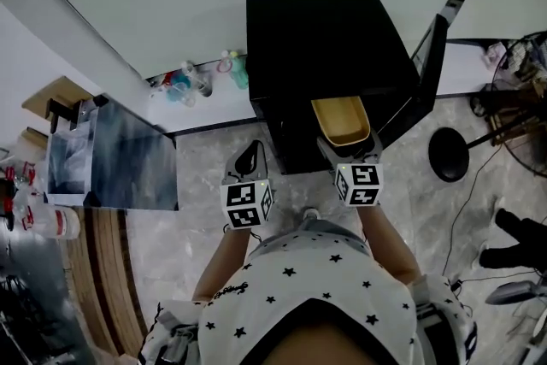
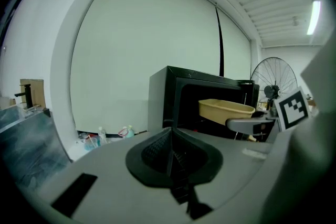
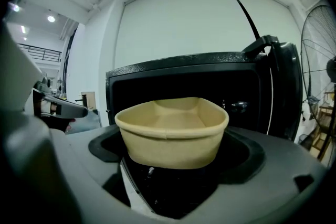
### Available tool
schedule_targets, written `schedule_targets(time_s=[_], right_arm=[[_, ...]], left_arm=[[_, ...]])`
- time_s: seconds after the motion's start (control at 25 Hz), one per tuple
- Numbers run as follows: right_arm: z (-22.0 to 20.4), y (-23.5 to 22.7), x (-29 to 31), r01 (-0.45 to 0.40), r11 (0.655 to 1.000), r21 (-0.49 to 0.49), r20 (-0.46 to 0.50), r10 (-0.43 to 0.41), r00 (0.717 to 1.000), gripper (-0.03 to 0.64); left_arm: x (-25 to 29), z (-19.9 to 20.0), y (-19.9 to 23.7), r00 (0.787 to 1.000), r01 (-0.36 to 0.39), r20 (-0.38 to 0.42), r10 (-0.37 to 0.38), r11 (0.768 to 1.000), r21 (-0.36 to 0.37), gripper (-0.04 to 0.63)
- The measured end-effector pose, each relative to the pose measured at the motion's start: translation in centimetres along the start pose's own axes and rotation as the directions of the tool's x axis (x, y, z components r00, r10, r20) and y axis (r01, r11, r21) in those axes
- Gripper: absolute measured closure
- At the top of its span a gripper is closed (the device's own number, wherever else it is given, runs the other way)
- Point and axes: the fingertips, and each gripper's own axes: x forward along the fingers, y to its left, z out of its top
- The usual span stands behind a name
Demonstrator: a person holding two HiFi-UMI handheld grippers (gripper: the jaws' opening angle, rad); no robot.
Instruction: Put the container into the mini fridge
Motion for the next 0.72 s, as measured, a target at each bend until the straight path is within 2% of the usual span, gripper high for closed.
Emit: schedule_targets(time_s=[0.28, 0.72], right_arm=[[-0.6, -0.4, 2.1, -0.052, 0.999, -0.005, -0.021, 0.052, 0.998, 0.101], [-1.8, -1.0, 4.2, -0.105, 0.994, 0.005, -0.052, 0.105, 0.993, 0.101]], left_arm=[[0.2, -0.2, 0.7, 0.998, -0.065, -0.002, 0.065, 0.998, -0.02, 0.581], [0.5, -1.2, 0.7, 0.992, -0.127, -0.001, 0.127, 0.99, -0.056, 0.581]])
